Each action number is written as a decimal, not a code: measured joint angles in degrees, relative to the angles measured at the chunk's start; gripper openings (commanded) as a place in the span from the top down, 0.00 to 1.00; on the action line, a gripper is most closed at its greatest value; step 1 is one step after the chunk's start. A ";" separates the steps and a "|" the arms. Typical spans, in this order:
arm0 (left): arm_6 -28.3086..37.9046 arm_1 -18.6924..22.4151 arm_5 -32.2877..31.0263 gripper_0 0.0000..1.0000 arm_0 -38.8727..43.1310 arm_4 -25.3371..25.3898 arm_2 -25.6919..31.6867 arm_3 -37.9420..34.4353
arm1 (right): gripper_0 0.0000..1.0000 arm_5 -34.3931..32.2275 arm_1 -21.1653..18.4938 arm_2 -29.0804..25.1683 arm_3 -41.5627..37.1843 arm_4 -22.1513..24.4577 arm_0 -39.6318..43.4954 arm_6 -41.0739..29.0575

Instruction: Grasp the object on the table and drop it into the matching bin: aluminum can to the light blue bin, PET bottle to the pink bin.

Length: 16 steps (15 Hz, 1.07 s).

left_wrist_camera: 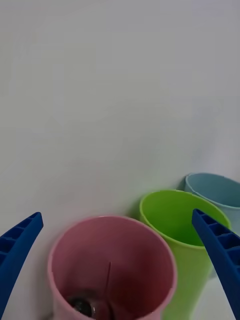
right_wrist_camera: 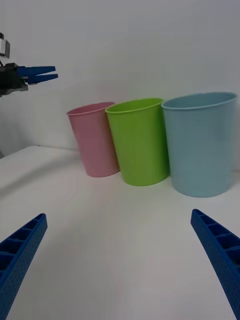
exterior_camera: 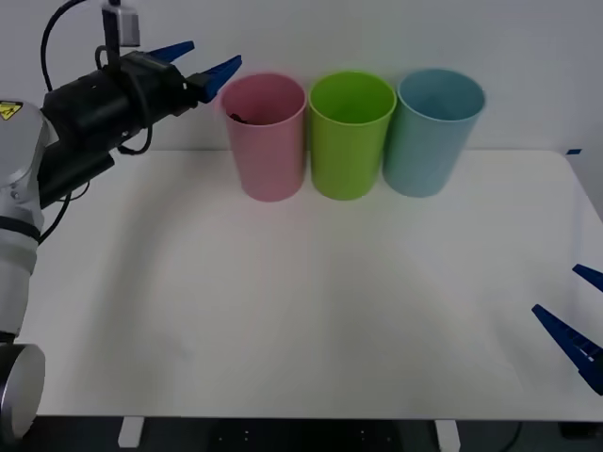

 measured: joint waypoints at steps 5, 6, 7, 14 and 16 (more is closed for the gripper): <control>-7.26 2.97 -4.09 0.00 10.59 8.35 4.71 -6.47 | 0.00 0.00 0.00 0.00 0.00 0.00 0.00 0.00; -9.26 3.00 -6.43 0.00 12.05 8.77 6.86 -6.51 | 0.00 0.00 0.00 0.00 0.00 0.00 0.00 0.00; -11.29 3.09 -8.21 0.00 13.45 9.29 8.52 -6.53 | 0.00 0.00 0.00 0.00 0.00 0.00 0.00 0.00; -24.54 6.98 -16.22 0.00 25.59 18.26 14.69 -6.54 | 0.00 0.00 0.00 0.00 0.00 0.00 0.00 0.00; -26.19 7.94 -19.01 0.00 29.43 20.28 17.12 -7.14 | 0.00 0.00 0.00 0.00 0.00 0.00 0.00 0.00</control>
